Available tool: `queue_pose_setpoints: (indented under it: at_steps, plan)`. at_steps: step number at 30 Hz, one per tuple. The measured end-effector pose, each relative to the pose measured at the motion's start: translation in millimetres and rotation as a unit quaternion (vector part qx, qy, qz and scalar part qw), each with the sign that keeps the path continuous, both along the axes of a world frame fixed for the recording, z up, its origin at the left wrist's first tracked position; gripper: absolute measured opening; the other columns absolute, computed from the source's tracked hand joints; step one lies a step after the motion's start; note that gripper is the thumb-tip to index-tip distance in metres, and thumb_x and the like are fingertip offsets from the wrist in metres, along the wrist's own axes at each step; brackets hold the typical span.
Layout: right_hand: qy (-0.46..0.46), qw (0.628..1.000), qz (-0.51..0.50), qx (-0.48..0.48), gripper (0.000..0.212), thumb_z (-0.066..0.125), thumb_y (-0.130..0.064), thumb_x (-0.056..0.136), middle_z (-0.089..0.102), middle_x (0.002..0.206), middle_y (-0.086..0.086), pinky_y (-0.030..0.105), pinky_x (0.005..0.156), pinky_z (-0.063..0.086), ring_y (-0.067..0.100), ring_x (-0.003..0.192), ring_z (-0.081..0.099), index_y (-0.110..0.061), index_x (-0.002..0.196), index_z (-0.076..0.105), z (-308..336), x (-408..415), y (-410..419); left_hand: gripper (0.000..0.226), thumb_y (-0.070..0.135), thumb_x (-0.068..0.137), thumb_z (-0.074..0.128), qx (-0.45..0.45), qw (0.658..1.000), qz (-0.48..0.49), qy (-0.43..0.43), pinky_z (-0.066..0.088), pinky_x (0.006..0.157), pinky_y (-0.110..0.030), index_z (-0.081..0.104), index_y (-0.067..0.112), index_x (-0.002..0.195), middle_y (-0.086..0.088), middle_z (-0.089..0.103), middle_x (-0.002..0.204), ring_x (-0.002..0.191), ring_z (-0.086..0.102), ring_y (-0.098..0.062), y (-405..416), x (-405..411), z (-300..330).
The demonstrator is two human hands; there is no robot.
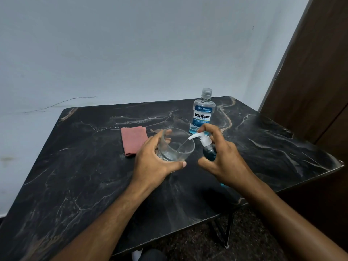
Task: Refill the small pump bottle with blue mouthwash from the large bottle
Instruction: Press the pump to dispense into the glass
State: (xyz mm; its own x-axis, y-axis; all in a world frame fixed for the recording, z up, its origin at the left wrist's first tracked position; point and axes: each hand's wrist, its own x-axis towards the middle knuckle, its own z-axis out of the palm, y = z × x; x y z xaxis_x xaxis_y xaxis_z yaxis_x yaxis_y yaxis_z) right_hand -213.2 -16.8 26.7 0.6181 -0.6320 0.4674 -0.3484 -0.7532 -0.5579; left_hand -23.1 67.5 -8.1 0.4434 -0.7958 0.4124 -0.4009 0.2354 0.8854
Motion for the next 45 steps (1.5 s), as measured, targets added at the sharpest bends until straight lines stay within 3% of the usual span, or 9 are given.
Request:
queue_pose_setpoints:
  at_steps: [7,13,21,27,32,34,36,39,45]
  plan:
    - [0.004,1.0,0.011,0.004,0.082,0.067,-0.014,0.071,0.058,0.092,-0.037,0.006,0.061,0.043,-0.004,0.071,0.061,-0.052,0.135,0.033,1,1,1,0.089,0.035,0.045,0.094,-0.004,1.0,0.0,-0.004,0.055,0.094,-0.028,0.062,0.037,0.129,0.014,0.071,0.115,0.112,0.065,0.0,-1,-1,-1]
    - [0.007,1.0,-0.008,0.009,0.076,0.069,-0.017,0.073,0.06,0.083,-0.021,0.011,0.055,0.045,-0.001,0.069,0.06,-0.061,0.121,0.032,0,1,1,0.089,0.027,0.049,0.098,-0.001,1.0,0.0,-0.008,0.055,0.092,-0.025,0.061,0.034,0.131,0.011,0.07,0.117,0.113,0.064,0.0,-1,1,-2]
    - [0.016,1.0,-0.004,0.02,0.07,0.064,-0.026,0.07,0.06,0.083,-0.023,0.013,0.056,0.043,0.005,0.067,0.059,-0.053,0.127,0.034,-2,1,4,0.089,0.026,0.05,0.098,-0.003,1.0,-0.004,-0.005,0.054,0.093,-0.024,0.061,0.033,0.131,0.012,0.07,0.117,0.113,0.063,0.003,-1,0,-3]
    - [-0.063,0.997,-0.024,0.021,0.089,0.067,-0.01,0.073,0.064,0.084,-0.009,0.015,0.058,0.047,0.011,0.06,0.059,-0.055,0.141,0.033,-6,0,5,0.091,0.026,0.049,0.1,0.002,1.0,0.001,0.002,0.053,0.092,-0.022,0.061,0.032,0.131,0.011,0.071,0.115,0.111,0.065,0.001,-3,1,-6]
    - [-0.132,0.988,-0.016,0.073,0.091,0.066,-0.002,0.078,0.07,0.099,0.002,0.043,0.061,0.061,0.024,0.066,0.067,-0.052,0.144,0.03,-2,-5,5,0.087,0.033,0.047,0.1,0.015,0.999,0.017,0.039,0.051,0.085,-0.013,0.061,0.034,0.125,0.013,0.072,0.11,0.104,0.067,0.002,-6,4,-8]
    - [-0.137,0.986,-0.008,0.092,0.095,0.067,-0.001,0.081,0.068,0.112,-0.017,0.022,0.068,0.059,0.013,0.085,0.072,-0.054,0.147,0.025,-3,-12,1,0.086,0.043,0.042,0.096,0.022,0.997,0.033,0.063,0.049,0.08,-0.01,0.062,0.036,0.12,0.014,0.073,0.108,0.101,0.067,0.005,-9,6,-6]
    - [-0.129,0.987,-0.005,0.1,0.097,0.068,0.001,0.084,0.057,0.114,-0.047,0.0,0.073,0.046,-0.015,0.102,0.062,-0.055,0.149,0.022,-3,-16,-2,0.089,0.05,0.035,0.093,0.034,0.994,0.041,0.096,0.049,0.077,-0.008,0.061,0.037,0.117,0.015,0.073,0.106,0.097,0.067,0.007,-14,10,-3]
    - [-0.151,0.982,-0.006,0.115,0.096,0.071,-0.003,0.089,0.044,0.116,-0.062,-0.01,0.076,0.037,-0.033,0.107,0.048,-0.048,0.156,0.018,0,-17,-3,0.092,0.051,0.03,0.095,0.062,0.988,0.05,0.13,0.056,0.083,-0.024,0.062,0.036,0.114,0.012,0.074,0.107,0.098,0.071,-0.003,-30,22,8]
    - [-0.206,0.969,-0.024,0.135,0.105,0.075,-0.011,0.088,0.066,0.124,-0.003,0.019,0.096,0.052,0.008,0.115,0.066,-0.053,0.156,0.006,-3,-7,-6,0.089,0.032,0.043,0.099,0.08,0.986,0.086,0.118,0.055,0.082,-0.03,0.057,0.03,0.122,0.012,0.067,0.11,0.103,0.066,-0.013,-84,35,27]
